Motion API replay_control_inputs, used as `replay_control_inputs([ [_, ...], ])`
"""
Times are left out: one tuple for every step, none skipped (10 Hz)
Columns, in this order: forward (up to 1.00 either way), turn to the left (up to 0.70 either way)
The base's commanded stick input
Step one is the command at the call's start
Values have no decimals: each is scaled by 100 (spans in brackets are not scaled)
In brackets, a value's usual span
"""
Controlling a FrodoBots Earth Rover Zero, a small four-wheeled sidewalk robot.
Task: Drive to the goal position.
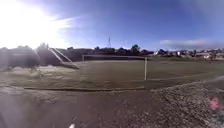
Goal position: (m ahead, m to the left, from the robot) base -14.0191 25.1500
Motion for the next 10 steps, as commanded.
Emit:
replay_control_inputs([
  [0, 0],
  [0, 0],
  [0, 0],
  [0, 0],
  [0, 0],
  [0, 0],
  [0, 3],
  [0, 9],
  [0, 60],
  [0, 65],
])
